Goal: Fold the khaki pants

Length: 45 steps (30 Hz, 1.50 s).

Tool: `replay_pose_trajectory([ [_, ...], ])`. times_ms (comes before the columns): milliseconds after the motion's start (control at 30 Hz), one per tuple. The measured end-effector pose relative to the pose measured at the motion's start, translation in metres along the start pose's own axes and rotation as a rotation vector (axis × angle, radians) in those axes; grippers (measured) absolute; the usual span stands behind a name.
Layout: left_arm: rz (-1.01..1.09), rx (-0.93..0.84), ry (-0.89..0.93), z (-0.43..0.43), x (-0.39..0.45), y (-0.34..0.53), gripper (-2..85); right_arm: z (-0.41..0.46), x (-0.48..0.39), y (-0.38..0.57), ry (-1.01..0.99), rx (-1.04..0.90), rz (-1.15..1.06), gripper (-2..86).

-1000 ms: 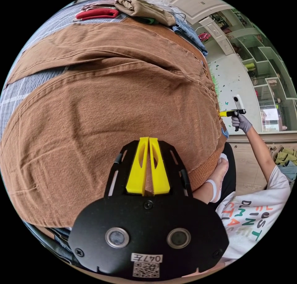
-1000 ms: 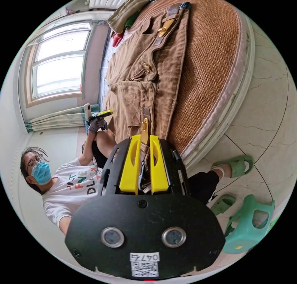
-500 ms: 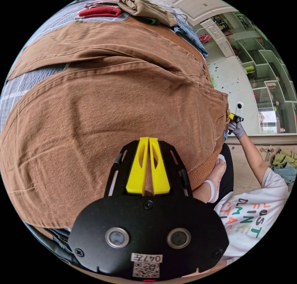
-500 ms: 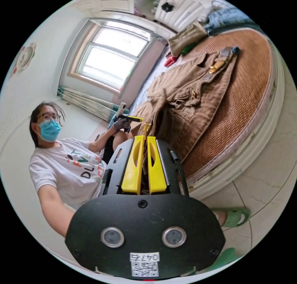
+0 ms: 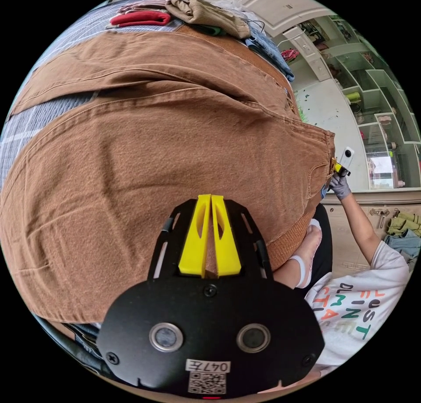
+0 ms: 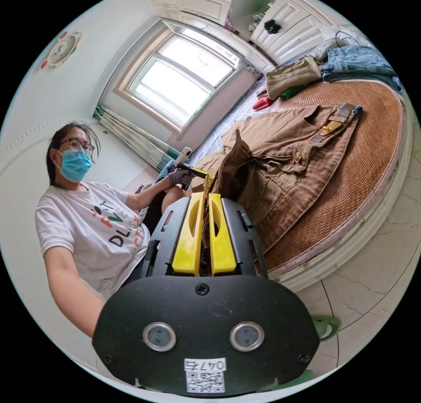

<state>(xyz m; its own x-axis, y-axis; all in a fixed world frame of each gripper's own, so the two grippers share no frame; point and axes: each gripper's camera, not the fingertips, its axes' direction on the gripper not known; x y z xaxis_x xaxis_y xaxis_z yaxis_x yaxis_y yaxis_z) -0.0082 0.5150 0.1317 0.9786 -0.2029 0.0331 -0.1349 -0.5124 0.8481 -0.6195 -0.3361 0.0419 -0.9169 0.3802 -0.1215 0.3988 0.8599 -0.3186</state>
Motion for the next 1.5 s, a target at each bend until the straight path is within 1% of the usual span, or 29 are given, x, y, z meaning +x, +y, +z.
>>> replay_pose_trajectory([
  [133,0.005,-0.003,-0.005,-0.003,0.001,-0.004,-1.0,0.013,-0.004,-0.01,-0.027,0.045,0.037,-0.1],
  [200,0.006,-0.004,-0.007,-0.005,0.002,-0.005,-1.0,0.022,0.008,-0.014,-0.012,0.03,0.173,0.3],
  [233,0.006,-0.005,-0.008,-0.006,0.002,-0.007,-1.0,0.029,0.015,-0.016,0.055,-0.004,0.27,1.1],
  [267,0.006,-0.006,-0.009,-0.007,0.003,-0.008,-1.0,0.034,0.013,-0.02,0.15,-0.026,0.309,1.7],
  [367,0.012,-0.009,-0.018,-0.01,0.006,-0.012,-1.0,0.04,-0.01,-0.04,0.318,0.012,0.306,1.6],
  [400,0.014,-0.011,-0.021,-0.011,0.006,-0.013,-1.0,0.044,-0.016,-0.047,0.347,0.007,0.295,1.5],
  [467,0.02,-0.017,-0.03,-0.014,0.009,-0.017,-1.0,0.071,-0.04,-0.079,0.482,-0.127,0.241,1.2],
  [500,0.021,-0.018,-0.031,-0.014,0.01,-0.018,-1.0,0.08,-0.046,-0.088,0.516,-0.174,0.225,1.2],
  [567,0.025,-0.02,-0.037,-0.017,0.012,-0.022,-1.0,0.121,-0.066,-0.122,0.621,-0.332,0.156,1.4],
  [633,0.028,-0.019,-0.043,-0.02,0.014,-0.024,-1.0,0.152,-0.077,-0.147,0.677,-0.424,0.116,1.6],
  [767,0.039,-0.019,-0.058,-0.026,0.02,-0.031,-1.0,0.216,-0.083,-0.2,0.721,-0.599,0.109,1.9],
  [900,0.048,-0.024,-0.069,-0.031,0.024,-0.038,-1.0,0.266,-0.089,-0.238,0.781,-0.726,0.112,1.3],
  [1167,0.078,-0.04,-0.1,-0.042,0.036,-0.058,-1.0,0.384,-0.115,-0.297,0.973,-1.052,-0.015,0.8],
  [1267,0.085,-0.043,-0.108,-0.046,0.039,-0.065,-1.0,0.417,-0.12,-0.316,1.004,-1.142,-0.025,0.9],
  [1333,0.088,-0.045,-0.112,-0.049,0.041,-0.069,-1.0,0.43,-0.12,-0.328,1.004,-1.16,0.006,0.9],
  [1500,0.099,-0.051,-0.128,-0.055,0.046,-0.081,-1.0,0.452,-0.116,-0.356,0.995,-1.13,0.152,0.8],
])
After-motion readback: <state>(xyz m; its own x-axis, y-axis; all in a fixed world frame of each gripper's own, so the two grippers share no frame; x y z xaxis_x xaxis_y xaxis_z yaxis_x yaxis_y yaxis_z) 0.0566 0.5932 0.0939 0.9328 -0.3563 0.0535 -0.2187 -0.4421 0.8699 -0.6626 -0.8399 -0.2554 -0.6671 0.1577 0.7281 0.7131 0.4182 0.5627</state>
